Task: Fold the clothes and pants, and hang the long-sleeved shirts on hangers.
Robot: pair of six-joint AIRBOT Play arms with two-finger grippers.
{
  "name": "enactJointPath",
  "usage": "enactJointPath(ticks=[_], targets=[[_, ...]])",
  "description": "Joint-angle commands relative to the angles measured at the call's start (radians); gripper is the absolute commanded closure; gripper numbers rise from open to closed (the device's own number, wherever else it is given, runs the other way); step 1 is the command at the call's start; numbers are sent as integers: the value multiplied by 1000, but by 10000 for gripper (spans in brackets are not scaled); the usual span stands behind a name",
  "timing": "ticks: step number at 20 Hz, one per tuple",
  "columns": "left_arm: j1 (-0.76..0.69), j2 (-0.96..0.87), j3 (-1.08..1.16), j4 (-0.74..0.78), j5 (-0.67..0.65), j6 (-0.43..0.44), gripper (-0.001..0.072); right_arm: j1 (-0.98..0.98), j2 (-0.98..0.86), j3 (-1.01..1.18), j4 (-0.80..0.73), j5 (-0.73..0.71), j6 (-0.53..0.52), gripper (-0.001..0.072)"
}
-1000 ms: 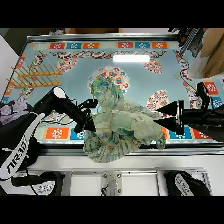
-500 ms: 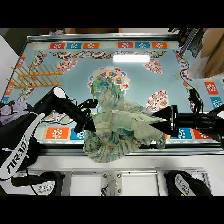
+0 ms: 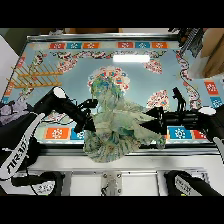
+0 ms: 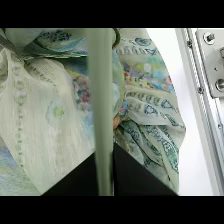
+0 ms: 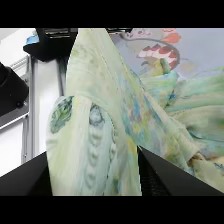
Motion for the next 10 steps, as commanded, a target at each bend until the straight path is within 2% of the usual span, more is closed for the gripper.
enactJointPath(ticks=[1,10], targets=[[0,0,0,0,0,1,697,23,-17,0,18,-15,0,204],[0,0,0,0,0,1,697,23,-17,0,18,-33,0,204]])
